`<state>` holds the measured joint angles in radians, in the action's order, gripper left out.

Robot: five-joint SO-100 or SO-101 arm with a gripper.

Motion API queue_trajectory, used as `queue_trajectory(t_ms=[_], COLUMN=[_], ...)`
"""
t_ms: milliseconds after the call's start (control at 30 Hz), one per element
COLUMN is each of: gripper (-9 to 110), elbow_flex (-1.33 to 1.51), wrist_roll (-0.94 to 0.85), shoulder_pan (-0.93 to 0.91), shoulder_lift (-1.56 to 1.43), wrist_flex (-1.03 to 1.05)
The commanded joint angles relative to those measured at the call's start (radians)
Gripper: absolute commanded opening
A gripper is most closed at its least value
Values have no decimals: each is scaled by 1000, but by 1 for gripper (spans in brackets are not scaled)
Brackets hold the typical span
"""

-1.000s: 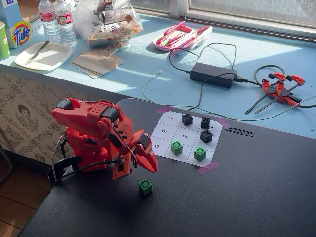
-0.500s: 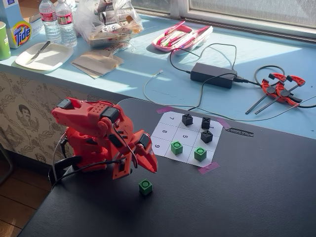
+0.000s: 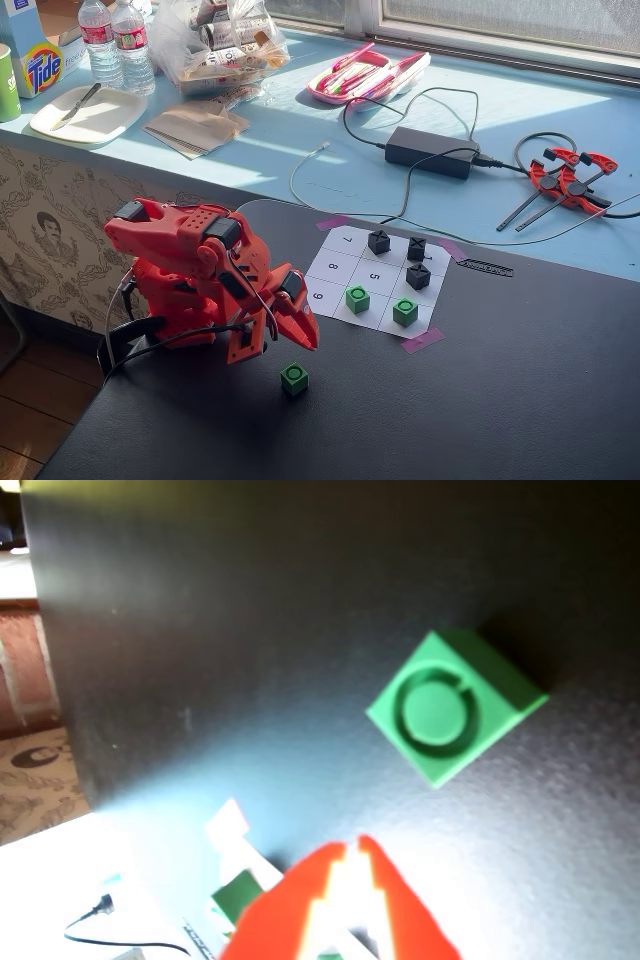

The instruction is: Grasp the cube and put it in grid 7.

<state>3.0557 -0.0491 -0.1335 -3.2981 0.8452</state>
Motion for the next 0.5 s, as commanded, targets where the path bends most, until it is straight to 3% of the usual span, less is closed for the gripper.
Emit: queue_trajectory(t_ms=[0,267,467], gripper=[0,0,2], elbow_flex=[64,-57,-453], wrist_roll=[-21,-98,-190], shoulder_pan=[0,-52,-17], shoulder_lift=[-3,100,367], wrist_flex=[-34,-48,178])
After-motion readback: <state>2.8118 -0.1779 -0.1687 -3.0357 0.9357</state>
